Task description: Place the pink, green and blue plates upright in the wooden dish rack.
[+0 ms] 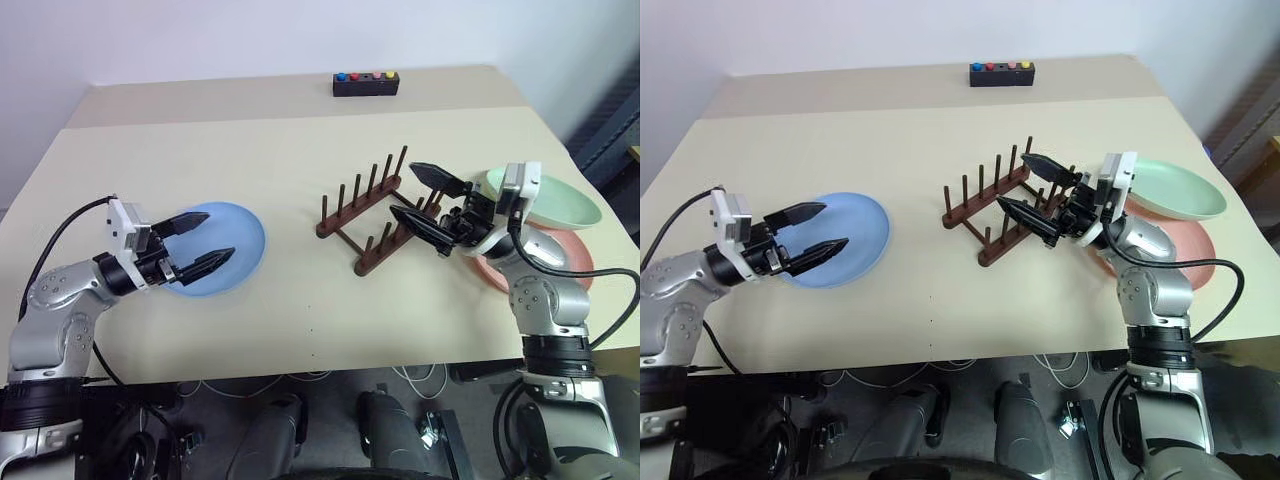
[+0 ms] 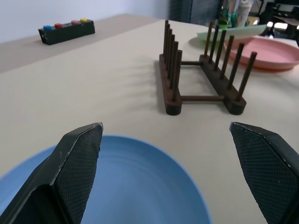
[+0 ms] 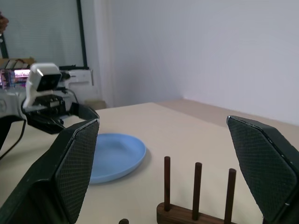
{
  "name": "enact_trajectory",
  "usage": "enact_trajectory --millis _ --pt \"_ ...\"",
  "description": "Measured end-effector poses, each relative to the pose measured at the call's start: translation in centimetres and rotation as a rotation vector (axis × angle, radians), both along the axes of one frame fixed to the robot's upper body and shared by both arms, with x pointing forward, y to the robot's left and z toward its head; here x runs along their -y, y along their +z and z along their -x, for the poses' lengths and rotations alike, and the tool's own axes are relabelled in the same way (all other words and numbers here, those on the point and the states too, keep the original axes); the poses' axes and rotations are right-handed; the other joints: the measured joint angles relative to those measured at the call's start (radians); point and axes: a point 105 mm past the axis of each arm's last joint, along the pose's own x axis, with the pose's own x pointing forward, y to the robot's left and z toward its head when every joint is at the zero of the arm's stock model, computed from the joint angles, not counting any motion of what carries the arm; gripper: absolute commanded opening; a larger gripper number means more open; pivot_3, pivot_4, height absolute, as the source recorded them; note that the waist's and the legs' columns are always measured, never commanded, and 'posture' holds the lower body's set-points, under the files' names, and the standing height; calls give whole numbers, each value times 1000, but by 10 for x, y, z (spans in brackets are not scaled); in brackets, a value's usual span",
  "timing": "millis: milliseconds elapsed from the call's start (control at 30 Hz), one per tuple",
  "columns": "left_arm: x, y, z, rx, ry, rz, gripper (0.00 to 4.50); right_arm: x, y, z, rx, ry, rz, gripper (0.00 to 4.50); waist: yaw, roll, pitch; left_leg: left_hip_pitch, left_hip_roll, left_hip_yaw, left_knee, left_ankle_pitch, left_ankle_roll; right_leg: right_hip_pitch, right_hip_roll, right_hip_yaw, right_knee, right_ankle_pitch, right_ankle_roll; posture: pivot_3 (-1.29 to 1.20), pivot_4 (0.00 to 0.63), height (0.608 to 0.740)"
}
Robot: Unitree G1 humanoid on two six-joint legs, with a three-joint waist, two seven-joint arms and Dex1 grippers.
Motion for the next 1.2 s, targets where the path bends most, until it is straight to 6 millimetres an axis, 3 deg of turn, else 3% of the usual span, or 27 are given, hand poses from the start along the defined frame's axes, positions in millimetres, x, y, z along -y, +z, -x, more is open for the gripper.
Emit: enact_trajectory --millis 333,567,767,867,1000,1133,1200 --pt "20 17 -26 32 -95 -30 4500 -1 2 -3 39 -64 -11 4470 1 0 0 0 0 0 0 0 0 0 3 0 0 0 0 0 150 740" --pt "47 -6 -25 -125 -205 -7 4500 18 -1 -4 35 -172 73 4470 -4 0 0 0 1 0 0 0 0 0 4 1 0 0 0 0 150 740" --pt "64 -12 -34 -168 -159 -5 4500 33 5 2 56 -152 169 4470 1 -1 0 0 1 0 1 0 0 1 3 1 0 0 1 0 150 740" --pt "92 -17 -38 -217 -158 -21 4500 38 9 0 61 -141 195 4470 2 -1 0 0 0 0 2 0 0 1 3 1 -1 1 2 0 150 740" --pt "147 -13 -32 -259 -229 27 4500 44 8 -4 63 -158 197 4470 3 -1 0 0 0 0 2 0 0 1 3 1 -1 1 2 0 150 740" --pt "170 -20 -32 -311 -235 -43 4500 46 10 -5 71 -180 189 4470 -5 -1 0 0 1 1 2 0 0 1 4 1 0 1 2 0 150 740" --pt "174 -35 -31 -347 -216 -149 4500 48 9 -4 79 -197 188 4470 -3 -1 0 0 1 1 2 0 0 1 5 1 0 1 2 0 150 740"
